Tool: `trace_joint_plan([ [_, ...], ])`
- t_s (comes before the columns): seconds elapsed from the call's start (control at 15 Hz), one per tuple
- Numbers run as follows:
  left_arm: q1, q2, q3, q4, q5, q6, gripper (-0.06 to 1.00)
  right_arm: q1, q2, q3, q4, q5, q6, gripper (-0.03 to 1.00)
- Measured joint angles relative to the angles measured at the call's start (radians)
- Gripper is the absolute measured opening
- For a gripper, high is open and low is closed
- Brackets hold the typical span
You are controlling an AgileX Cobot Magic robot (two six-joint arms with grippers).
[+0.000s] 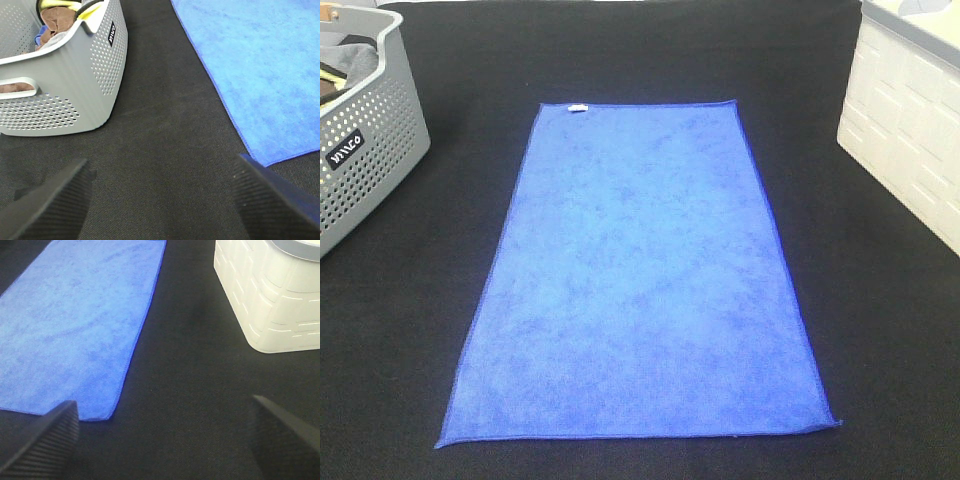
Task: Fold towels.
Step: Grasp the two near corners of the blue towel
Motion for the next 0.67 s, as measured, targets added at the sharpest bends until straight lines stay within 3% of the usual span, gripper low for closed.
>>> trace_joint_plan([
  [0.67, 0.000, 0.000, 0.000, 0.000, 0.000, 0.000, 0.74, 0.000, 0.000, 0.000, 0.000, 0.000, 0.000, 0.85],
])
